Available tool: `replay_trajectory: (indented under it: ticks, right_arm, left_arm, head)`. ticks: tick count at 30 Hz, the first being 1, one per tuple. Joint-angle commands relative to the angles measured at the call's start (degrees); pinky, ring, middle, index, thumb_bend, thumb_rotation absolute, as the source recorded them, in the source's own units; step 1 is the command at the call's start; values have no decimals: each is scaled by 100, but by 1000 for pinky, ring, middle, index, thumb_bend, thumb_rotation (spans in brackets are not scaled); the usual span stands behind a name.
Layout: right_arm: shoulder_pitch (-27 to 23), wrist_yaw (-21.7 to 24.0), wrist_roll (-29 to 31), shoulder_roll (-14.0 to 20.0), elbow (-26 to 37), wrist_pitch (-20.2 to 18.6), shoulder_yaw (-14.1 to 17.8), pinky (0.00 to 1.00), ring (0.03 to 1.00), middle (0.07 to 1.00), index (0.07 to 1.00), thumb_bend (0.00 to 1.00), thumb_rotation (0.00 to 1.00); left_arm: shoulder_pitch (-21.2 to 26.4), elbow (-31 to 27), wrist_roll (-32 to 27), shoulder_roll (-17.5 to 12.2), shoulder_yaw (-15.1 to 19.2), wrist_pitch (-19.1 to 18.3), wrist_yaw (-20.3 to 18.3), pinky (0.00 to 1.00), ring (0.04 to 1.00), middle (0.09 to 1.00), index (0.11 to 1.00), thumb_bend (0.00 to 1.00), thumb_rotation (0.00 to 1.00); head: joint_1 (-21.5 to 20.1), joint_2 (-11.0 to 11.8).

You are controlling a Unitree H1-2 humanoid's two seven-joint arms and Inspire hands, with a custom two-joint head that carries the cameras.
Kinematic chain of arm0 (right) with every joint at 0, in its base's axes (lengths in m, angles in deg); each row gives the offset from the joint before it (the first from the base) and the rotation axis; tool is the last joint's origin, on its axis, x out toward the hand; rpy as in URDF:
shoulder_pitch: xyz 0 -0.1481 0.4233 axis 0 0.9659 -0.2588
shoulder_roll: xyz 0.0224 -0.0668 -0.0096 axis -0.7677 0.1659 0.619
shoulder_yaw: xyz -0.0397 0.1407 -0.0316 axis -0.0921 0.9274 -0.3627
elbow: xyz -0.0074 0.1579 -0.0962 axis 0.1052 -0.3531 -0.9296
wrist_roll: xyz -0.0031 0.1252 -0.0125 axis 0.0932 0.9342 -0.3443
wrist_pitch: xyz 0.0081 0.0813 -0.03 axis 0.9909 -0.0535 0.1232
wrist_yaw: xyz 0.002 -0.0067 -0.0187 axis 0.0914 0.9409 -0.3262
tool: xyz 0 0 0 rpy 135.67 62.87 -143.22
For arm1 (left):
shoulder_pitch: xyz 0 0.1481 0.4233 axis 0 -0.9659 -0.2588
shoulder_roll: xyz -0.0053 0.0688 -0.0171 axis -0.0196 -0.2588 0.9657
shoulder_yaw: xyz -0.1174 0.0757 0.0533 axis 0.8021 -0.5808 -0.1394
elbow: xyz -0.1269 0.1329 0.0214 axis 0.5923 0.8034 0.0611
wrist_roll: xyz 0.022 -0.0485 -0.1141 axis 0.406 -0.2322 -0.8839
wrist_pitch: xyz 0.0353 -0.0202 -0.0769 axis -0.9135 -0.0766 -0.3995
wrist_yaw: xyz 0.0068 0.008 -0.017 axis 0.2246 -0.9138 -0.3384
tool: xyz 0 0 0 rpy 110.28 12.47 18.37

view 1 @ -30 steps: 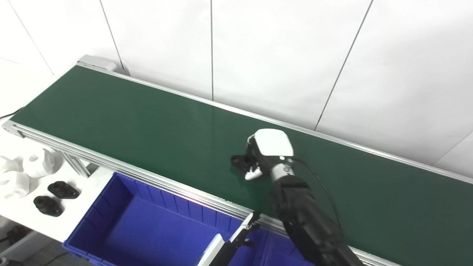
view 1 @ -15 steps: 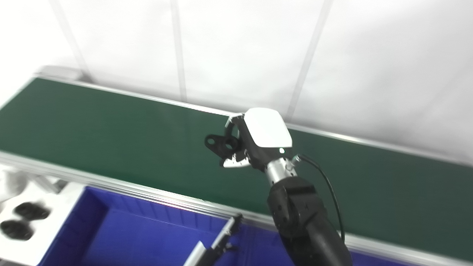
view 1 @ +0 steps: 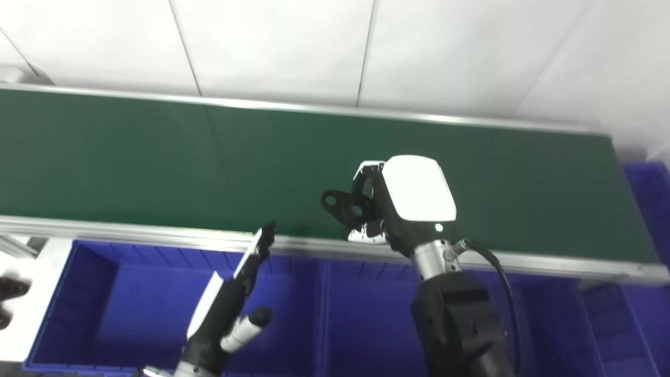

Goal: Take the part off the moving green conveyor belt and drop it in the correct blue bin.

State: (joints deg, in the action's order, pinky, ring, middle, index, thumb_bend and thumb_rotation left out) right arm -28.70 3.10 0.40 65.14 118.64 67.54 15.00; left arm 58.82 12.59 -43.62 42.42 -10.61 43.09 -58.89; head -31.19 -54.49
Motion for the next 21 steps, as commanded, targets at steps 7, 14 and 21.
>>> replay_trajectory:
  ticks: [7,14,21]
  right_arm:
    - [1604,-765,-282,-583,168,314,10,142,208,297,482,508,151]
    - [2067,-1630,274,-548,-814,196,360,146,204,284,478,510,149]
    - [1814,-1701,411,-556,-1506,-25,762,168,237,323,484,510,158]
  left_arm:
    - [159,-313,-304,-215,345,-303,-244,1000,1000,1000,1000,837,978]
    - [292,-181,-465,-240,489,-330,-385,1000,999,1000,1000,823,961]
    - [263,-216,-359,-199,475,-367,-390,1000,996,1000,1000,850,961]
  head:
    - [-143,-120]
    - [-163,-108]
    - [-63,-115]
